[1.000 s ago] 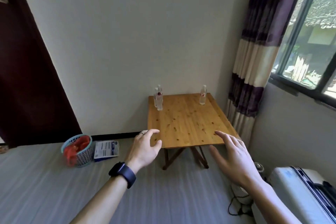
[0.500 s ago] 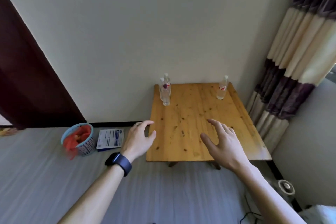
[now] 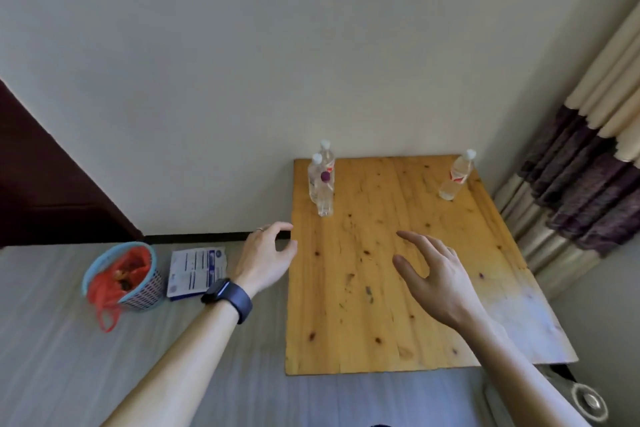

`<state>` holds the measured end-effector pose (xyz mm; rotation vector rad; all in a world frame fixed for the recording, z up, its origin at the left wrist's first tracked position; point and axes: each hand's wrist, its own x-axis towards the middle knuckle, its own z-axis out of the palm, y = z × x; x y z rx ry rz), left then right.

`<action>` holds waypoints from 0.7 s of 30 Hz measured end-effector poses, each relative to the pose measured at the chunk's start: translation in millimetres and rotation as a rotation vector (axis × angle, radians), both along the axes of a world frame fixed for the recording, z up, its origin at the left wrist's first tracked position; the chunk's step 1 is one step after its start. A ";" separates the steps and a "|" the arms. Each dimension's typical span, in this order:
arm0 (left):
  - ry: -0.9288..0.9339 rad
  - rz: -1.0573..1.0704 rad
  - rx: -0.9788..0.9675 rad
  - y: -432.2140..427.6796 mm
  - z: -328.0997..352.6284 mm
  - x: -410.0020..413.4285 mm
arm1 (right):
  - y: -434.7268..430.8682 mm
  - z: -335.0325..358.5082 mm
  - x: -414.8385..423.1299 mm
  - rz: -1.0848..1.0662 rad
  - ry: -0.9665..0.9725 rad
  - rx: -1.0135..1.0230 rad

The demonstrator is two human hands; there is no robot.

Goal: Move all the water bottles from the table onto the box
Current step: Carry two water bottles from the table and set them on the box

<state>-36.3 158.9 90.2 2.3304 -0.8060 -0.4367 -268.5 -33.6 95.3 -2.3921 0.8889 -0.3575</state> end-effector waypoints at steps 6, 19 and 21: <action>0.066 -0.019 0.055 -54.6 -40.8 63.5 | -41.5 -45.8 78.7 0.003 0.018 0.115; 0.268 0.041 0.121 -192.1 -101.9 196.6 | -119.7 -158.5 258.2 -0.166 0.003 0.481; 0.293 0.036 0.121 -213.0 -113.3 218.9 | -127.0 -175.5 287.1 -0.207 -0.004 0.529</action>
